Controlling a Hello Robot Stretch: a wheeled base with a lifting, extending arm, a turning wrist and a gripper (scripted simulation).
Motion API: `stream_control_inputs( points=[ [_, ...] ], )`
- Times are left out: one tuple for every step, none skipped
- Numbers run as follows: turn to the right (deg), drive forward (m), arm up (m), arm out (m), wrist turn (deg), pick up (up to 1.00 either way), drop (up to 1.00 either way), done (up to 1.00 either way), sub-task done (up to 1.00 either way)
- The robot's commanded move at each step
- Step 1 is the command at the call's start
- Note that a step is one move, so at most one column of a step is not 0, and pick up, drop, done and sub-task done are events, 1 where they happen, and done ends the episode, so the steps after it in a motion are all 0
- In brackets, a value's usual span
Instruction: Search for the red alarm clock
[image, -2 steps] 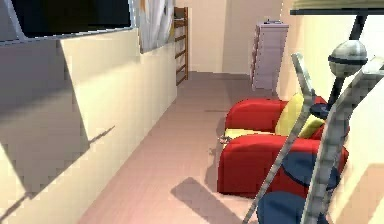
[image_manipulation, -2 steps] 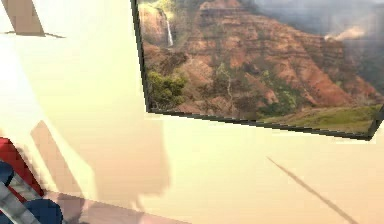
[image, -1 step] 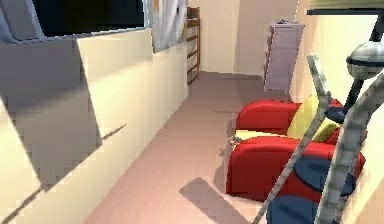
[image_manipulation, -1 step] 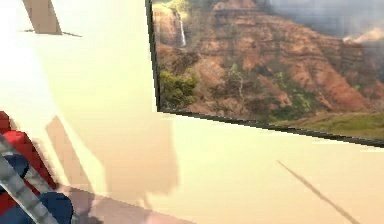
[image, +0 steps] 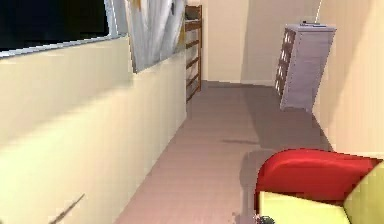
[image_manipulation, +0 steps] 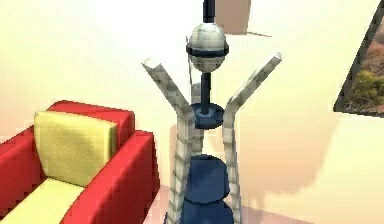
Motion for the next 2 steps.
stream_control_inputs(
  points=[
    [30.0, 0.0, 0.0, 0.0, 0.0, 0.0, 0.0, 0.0, 0.0],
    [0.0, 0.0, 0.0, 0.0, 0.0, 0.0, 0.0, 1.0, 0.0]
  ],
)
